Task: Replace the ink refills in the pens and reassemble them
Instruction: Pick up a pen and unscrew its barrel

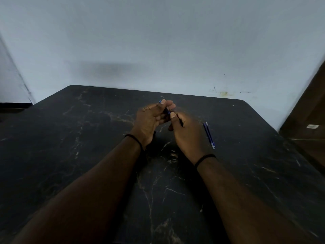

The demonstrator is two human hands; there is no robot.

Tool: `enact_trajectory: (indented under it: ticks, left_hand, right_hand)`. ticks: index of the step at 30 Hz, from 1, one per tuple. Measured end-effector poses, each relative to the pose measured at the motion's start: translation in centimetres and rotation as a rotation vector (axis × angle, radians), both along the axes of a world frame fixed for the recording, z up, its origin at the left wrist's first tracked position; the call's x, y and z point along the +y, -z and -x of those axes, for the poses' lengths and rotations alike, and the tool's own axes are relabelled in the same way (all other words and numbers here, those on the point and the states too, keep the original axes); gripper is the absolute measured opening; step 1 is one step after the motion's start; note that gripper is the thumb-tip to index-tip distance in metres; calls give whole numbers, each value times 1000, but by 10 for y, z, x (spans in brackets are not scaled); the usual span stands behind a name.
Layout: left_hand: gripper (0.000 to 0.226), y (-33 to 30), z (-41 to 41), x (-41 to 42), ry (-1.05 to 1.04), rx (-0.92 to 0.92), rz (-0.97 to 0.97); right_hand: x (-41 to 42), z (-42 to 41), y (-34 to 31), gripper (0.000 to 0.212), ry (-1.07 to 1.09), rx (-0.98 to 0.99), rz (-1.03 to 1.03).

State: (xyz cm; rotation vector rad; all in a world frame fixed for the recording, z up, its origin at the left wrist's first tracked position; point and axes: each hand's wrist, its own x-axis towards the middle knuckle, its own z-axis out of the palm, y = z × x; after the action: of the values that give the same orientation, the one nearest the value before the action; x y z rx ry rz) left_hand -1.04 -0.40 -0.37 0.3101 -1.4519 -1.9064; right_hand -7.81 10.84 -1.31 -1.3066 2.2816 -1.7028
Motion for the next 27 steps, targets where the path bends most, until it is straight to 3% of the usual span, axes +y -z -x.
enact_trajectory:
  ticks: [7,12,20,23,27]
  left_hand:
    - [28,1,-2,-1,-10,-17,12]
    - [29,-3,-3,-1,-55,5,-7]
    - [27,-11,-14,-14,-262,85,-274]
    - [25,-9,-13,-14,-300,-45,-74]
    - [28,-6,-7,0,-72,-202,236]
  right_hand:
    - [1,3,2,17,-4,-45,13]
    - [-2,7,8,16,25,78,27]
    - [0,15,10,21,95,173,81]
    - [1,13,6,17,144,143,228]
    - [-1,13,-1,14,212,63,425]
